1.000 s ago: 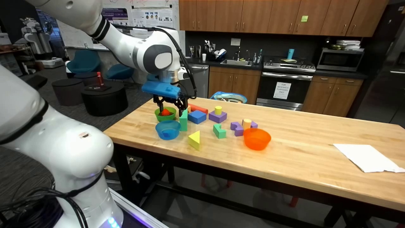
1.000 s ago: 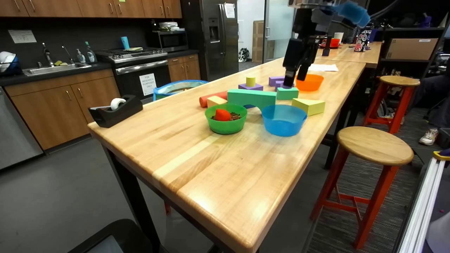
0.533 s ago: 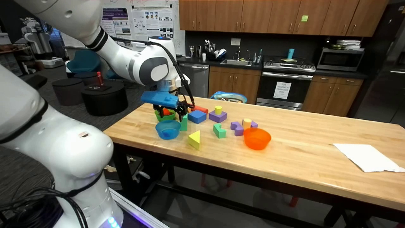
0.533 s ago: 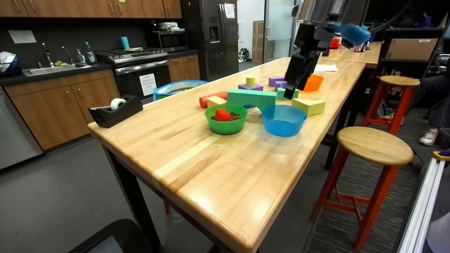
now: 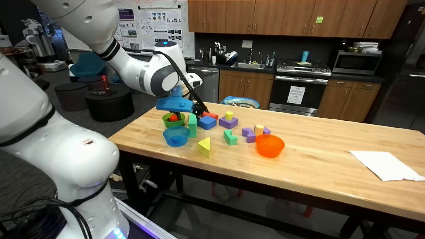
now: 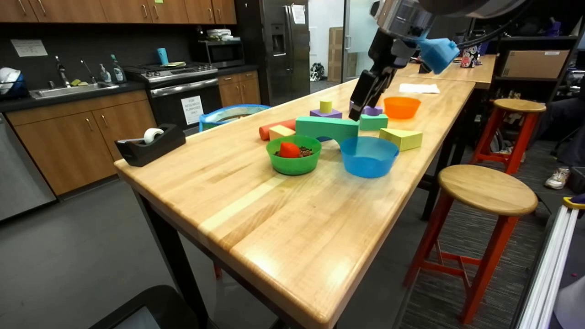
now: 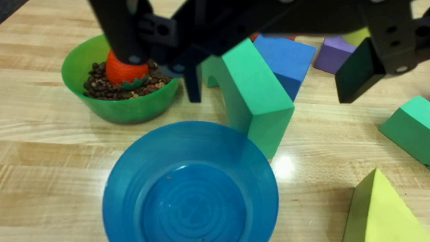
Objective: Put the blue bowl inside the orange one, put the green block on the left on top of the blue block and put the orange bowl inside the other plastic bowls
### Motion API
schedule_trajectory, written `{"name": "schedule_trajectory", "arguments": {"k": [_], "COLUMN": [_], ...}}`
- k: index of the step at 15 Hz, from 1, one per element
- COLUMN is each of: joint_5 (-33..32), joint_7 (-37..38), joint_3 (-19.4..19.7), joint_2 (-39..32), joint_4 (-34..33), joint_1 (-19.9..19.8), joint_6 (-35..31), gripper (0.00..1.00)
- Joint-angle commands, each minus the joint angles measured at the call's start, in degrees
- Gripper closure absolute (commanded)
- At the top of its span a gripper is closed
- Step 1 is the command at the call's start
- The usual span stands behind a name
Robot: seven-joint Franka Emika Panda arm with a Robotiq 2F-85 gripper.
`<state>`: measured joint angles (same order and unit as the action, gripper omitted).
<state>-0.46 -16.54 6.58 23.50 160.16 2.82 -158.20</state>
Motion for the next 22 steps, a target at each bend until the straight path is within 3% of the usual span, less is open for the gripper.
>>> {"name": "schedule_trajectory", "arguments": {"k": [1, 5, 8, 12, 22], "joint_5": [-0.8, -1.3, -4.2, -4.1, 3.7], "joint_7": [0.2, 0.3, 5.1, 5.3, -2.9], "joint_3": [-0.1, -0.4, -2.7, -2.0, 2.4], "joint_2": [-0.3, -0.7, -1.5, -0.3, -5.4], "joint_4": [-0.1, -0.3, -1.8, -1.8, -2.1], "joint_1": [-0.2, -0.3, -3.6, -4.0, -2.0], "joint_6": [0.1, 0.2, 10.3, 17.9, 14.6], "gripper": [0.00, 0.00, 0.00, 0.00, 0.00]}}
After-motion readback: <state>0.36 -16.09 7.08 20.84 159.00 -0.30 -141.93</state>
